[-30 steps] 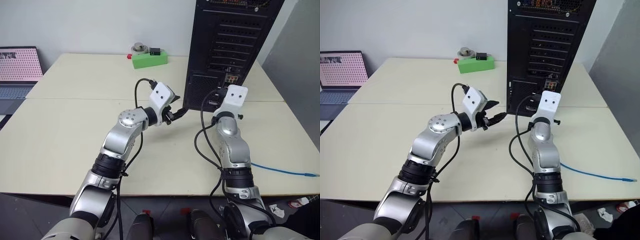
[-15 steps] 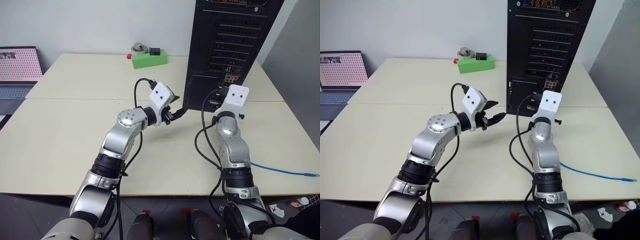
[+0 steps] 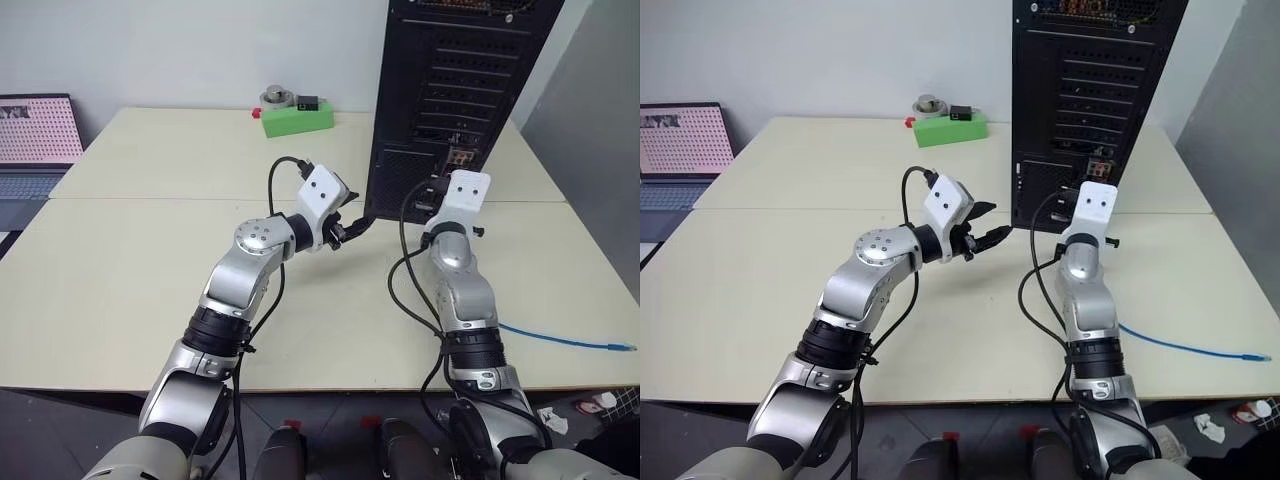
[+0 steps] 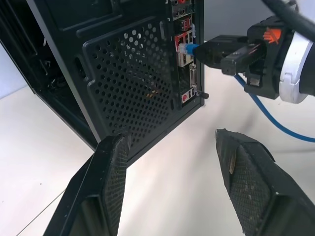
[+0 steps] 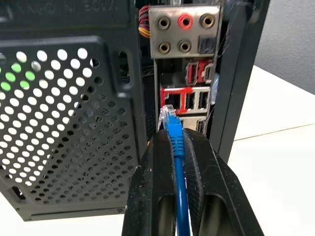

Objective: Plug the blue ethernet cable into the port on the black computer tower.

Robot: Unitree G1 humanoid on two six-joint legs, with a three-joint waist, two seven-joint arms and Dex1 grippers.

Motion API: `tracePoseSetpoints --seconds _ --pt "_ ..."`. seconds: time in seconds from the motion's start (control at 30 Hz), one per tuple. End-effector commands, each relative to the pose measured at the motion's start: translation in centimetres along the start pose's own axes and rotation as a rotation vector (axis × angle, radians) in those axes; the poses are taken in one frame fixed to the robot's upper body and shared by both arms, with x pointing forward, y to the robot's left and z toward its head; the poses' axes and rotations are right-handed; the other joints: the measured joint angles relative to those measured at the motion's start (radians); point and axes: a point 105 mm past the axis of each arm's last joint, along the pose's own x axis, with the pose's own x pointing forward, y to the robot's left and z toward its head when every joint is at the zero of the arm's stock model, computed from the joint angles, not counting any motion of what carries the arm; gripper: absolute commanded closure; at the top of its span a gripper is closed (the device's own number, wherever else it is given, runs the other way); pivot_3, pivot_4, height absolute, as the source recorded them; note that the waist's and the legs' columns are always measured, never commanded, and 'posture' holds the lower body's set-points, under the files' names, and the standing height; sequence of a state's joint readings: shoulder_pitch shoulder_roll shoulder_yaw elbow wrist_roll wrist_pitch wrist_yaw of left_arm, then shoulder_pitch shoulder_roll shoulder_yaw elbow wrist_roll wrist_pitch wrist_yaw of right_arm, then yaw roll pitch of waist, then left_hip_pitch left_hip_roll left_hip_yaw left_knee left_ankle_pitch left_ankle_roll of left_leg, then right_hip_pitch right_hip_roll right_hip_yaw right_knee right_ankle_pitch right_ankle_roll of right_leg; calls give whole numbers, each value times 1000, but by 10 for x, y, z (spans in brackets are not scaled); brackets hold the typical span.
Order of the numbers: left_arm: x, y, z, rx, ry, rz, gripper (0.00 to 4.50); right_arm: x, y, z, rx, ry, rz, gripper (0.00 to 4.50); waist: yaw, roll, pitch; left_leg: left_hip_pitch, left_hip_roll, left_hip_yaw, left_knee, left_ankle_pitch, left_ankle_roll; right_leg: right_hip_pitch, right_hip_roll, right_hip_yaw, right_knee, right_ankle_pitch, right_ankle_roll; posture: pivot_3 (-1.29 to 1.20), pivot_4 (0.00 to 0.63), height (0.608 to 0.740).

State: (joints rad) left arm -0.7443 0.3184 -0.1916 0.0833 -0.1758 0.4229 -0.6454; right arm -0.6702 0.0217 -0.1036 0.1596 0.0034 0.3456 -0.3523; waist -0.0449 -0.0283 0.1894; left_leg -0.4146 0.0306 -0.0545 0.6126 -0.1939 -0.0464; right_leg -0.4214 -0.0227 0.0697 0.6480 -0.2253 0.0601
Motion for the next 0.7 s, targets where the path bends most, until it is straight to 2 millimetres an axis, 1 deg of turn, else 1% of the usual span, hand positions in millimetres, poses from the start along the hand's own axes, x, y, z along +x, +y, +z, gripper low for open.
tracePoseSetpoints --seconds 0.03,0.13,0.37,0.7 --pt "-3 0 15 43 -56 4 1594 0 -3 32 26 -116 -11 4500 -1 0 0 0 0 0 0 0 0 0 0 0 0 0 0 0 150 740" --pt "-3 -1 15 42 -56 2 1594 -3 -3 37 22 -135 -8 4500 -2 0 0 0 0 0 0 0 0 0 0 0 0 0 0 0 150 740" --pt "-3 -3 15 42 -57 -6 1594 -4 -5 39 12 -143 -16 4500 -4 0 0 0 0 0 0 0 0 0 0 0 0 0 0 0 150 740" --pt "-3 -3 14 42 -56 -1 1594 -2 0 24 -15 -89 17 4500 -5 0 0 0 0 0 -1 0 0 0 0 0 -1 0 0 0 150 740"
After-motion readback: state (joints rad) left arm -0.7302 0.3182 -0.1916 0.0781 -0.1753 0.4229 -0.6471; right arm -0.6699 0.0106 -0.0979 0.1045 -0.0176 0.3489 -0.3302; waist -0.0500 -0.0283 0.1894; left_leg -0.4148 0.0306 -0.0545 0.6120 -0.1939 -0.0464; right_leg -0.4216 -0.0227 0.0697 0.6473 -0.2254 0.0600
